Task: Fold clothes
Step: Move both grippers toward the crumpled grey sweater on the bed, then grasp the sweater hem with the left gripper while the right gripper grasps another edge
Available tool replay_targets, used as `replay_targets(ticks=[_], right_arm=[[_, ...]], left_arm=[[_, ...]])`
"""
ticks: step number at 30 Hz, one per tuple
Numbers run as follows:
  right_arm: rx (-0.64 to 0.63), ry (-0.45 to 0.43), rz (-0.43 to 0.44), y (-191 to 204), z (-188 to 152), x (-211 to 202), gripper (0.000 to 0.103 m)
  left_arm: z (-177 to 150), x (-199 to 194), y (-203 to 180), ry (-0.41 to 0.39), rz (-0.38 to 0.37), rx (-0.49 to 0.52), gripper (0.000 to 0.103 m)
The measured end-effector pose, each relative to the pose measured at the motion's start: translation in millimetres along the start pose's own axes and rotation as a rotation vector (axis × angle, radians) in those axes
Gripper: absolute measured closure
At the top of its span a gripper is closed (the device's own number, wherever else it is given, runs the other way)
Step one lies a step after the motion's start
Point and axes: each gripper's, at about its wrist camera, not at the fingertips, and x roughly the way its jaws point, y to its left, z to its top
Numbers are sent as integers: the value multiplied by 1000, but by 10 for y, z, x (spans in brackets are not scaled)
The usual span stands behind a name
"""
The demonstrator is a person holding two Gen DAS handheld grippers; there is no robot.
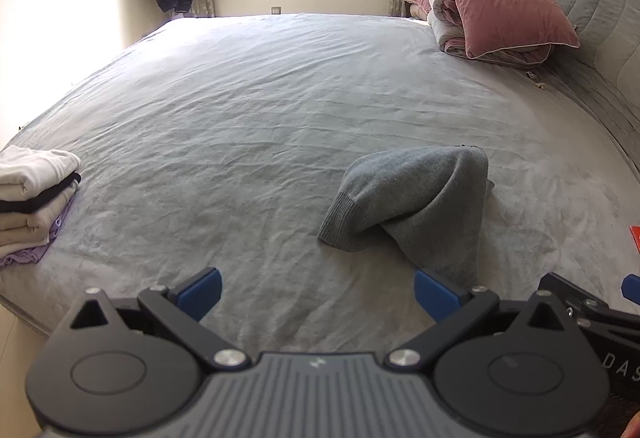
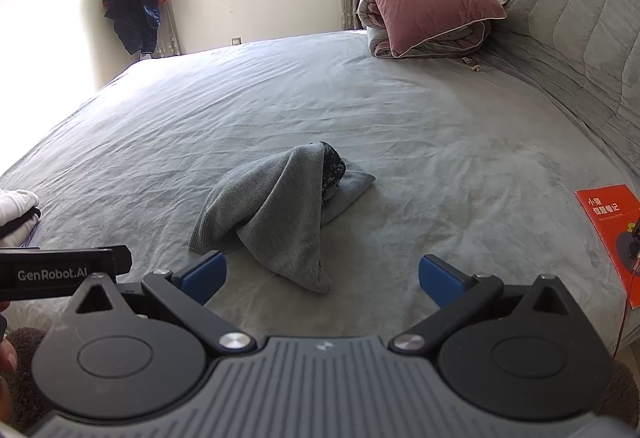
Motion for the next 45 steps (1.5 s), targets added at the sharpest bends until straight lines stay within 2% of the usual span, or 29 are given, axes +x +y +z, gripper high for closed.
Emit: replay_targets(ticks=[30, 36, 39, 43, 45], right_arm=[[62, 167, -67, -45, -104, 936, 0], [38, 215, -76, -16, -21, 1156, 0], [15, 198, -84, 0, 103, 1205, 0], [2, 187, -59, 38, 285, 1308, 0], [-7, 184, -34, 64, 357, 1372, 0]], left_arm=[[-21, 1093, -9, 208, 20, -15, 0], [143, 1296, -2, 240, 27, 7, 0], [301, 1397, 15, 232, 31, 22, 0], [514, 1510, -72, 208, 44, 100, 0], [615, 1558, -140, 178, 17, 146, 0]])
